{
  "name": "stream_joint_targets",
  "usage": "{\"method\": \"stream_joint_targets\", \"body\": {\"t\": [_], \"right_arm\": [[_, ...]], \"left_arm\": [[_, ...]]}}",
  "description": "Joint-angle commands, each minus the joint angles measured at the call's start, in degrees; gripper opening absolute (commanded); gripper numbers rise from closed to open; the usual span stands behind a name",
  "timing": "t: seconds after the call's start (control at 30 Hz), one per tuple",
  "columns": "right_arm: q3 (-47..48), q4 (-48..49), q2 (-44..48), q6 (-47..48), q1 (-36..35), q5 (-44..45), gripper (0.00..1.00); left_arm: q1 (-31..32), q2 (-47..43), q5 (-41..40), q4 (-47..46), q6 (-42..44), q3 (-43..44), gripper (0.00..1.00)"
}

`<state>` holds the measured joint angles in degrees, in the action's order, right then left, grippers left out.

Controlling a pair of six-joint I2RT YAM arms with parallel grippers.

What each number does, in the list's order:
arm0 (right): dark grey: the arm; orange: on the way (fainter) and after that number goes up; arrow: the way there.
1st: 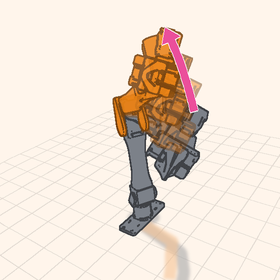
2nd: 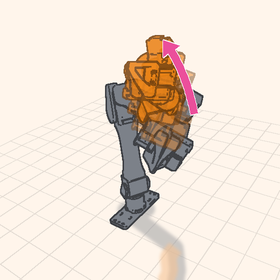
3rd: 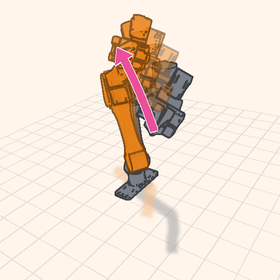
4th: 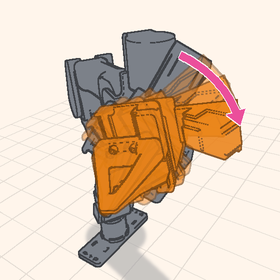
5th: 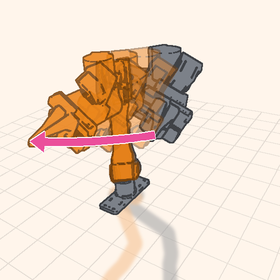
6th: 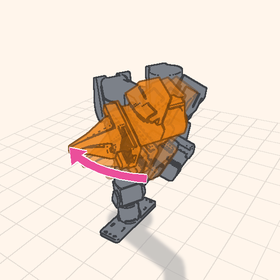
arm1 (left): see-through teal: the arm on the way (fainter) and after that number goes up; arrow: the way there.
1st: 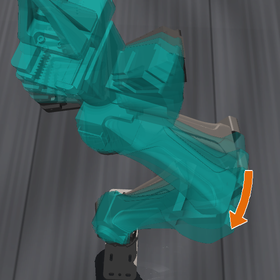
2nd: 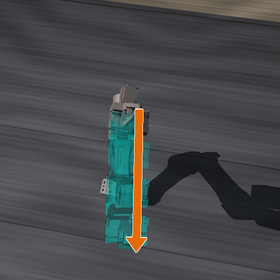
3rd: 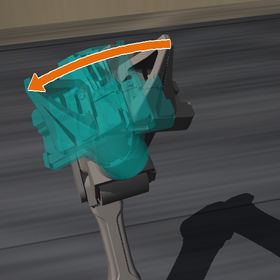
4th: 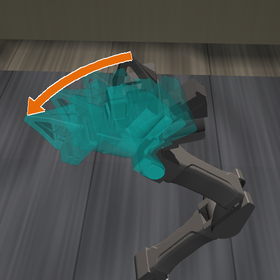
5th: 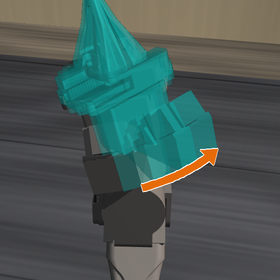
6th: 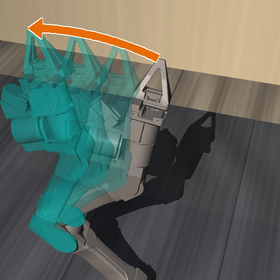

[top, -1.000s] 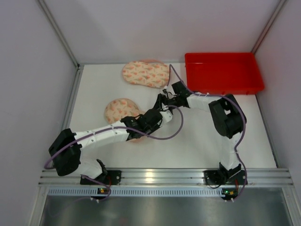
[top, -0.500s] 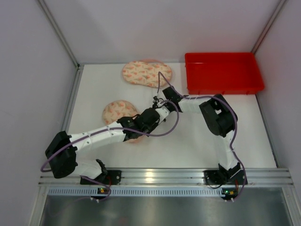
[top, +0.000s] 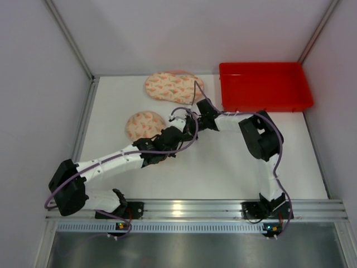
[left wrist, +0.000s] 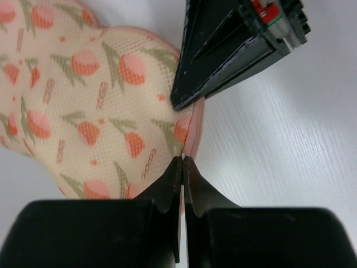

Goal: Place the bra in the laundry bag and zip it closed
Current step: Zip the laundry bag at the center of the board.

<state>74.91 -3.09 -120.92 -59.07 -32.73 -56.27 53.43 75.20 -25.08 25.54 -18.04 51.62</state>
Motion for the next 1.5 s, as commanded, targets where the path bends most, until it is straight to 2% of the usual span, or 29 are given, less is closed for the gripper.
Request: {"method": "stream_joint_targets", "body": {"t": [0.0,0.13,0.33,0.43,0.47,0.57,0.67,0.8,0.87,0.9,0.93,1.03,1.1,1.13,1.2,1.23,1.3,1.47], "right_arm": [[2.16,5.99,-0.54,-2.8,5.22,7.84,0.0],[4.62,5.47,-1.86,-2.37,6.63,9.69,0.0],[6.65,5.29,-3.27,-1.4,7.95,10.22,0.0],[4.99,6.95,-2.22,-3.41,7.42,7.5,0.33],[4.28,6.96,-0.82,-3.6,6.98,6.97,0.56],[1.38,6.09,2.17,-3.78,6.72,5.47,0.8],[-1.34,4.94,5.15,-2.11,6.63,5.12,0.8],[-4.42,3.8,11.05,5.35,6.01,8.35,0.72],[-5.13,3.88,15.43,13.33,5.84,10.03,0.71],[-5.22,1.62,16.93,17.54,6.01,12.48,0.72],[-5.48,0.73,18.51,25.94,6.1,13.98,0.73],[-9.6,1.86,25.98,38.97,8.55,17.5,0.82],[-11.02,-0.4,30.38,45.59,9.61,18.99,0.83],[-11.19,-1.38,31.53,52.49,10.14,19.88,0.83],[-13.91,-0.52,36.0,59.65,10.41,21.11,0.82],[-15.22,0.36,37.67,67.08,10.32,21.29,0.81],[-17.95,1.42,41.98,77.98,8.92,22.51,0.79],[-23.22,6.16,45.69,91.04,-2.14,27.87,0.72]], "left_arm": [[-2.18,-2.95,-0.24,5.66,-6.03,-0.9,0.0],[-6.66,-3.04,2.84,9.52,-8.67,-0.9,0.0],[-11.32,-3.22,4.69,10.41,-9.47,-1.87,0.0],[-13.08,-1.38,5.13,9.53,-9.03,0.06,0.0],[-13.26,-0.85,4.69,8.57,-8.77,1.2,0.0],[-13.61,1.52,3.55,6.98,-8.15,3.75,0.0],[-13.79,4.6,3.2,5.93,-8.23,6.74,0.0],[-14.14,7.94,6.18,6.01,-8.59,9.9,0.0],[-14.93,8.39,9.42,6.01,-7.45,10.79,0.0],[-15.37,8.39,14.05,6.01,-6.58,10.87,0.0],[-16.68,8.3,16.53,6.1,-5.96,11.05,0.0],[-19.14,6.81,23.75,6.54,-1.92,9.92,0.0],[-20.73,6.1,28.3,6.54,-0.77,9.21,0.0],[-22.47,5.4,32.42,6.8,0.54,8.42,0.0],[-24.15,4.7,36.23,6.89,1.34,7.37,0.0],[-25.55,4.0,38.51,6.89,1.6,6.4,0.0],[-26.53,3.82,40.8,6.89,1.87,5.61,0.0],[-29.78,3.64,49.06,6.89,3.45,4.11,0.0]]}}
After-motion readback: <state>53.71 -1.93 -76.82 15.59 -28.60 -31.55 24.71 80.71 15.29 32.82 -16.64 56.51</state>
